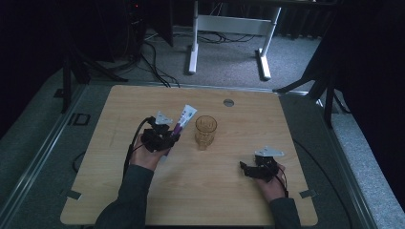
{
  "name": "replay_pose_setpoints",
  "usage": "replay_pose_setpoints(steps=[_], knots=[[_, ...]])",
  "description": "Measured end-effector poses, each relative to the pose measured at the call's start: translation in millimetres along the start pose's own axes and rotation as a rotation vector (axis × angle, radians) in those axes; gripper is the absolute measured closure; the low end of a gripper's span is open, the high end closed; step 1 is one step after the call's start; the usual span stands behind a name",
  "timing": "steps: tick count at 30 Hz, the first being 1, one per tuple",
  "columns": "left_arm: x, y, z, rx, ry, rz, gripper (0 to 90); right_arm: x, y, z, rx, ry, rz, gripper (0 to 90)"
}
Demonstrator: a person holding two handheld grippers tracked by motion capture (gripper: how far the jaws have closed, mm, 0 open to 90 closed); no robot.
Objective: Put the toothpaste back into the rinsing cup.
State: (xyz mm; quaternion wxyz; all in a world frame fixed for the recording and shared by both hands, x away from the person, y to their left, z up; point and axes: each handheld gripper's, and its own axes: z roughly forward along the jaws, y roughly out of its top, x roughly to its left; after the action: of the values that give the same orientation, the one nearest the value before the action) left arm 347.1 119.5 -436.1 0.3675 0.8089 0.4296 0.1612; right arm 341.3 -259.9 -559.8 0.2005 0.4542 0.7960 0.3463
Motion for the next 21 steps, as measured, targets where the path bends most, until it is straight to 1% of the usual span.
replay_pose_setpoints(steps=[6,12,16,21], knots=[[-0.1,1.8,-1.6,-0.03,-0.005,-0.001,73.7,0.0,0.0,0.0,0.0,0.0,0.0,23.5],[-0.3,4.1,-1.4,-0.056,-0.014,-0.011,73.7,0.0,0.0,0.0,0.001,0.0,0.0,23.5],[0.5,5.0,-1.4,-0.077,-0.028,-0.012,73.6,0.0,0.0,0.0,0.001,0.0,0.0,23.5],[1.6,6.7,-1.7,-0.088,-0.034,-0.017,73.6,0.1,0.0,0.0,0.001,0.0,0.001,23.5]])
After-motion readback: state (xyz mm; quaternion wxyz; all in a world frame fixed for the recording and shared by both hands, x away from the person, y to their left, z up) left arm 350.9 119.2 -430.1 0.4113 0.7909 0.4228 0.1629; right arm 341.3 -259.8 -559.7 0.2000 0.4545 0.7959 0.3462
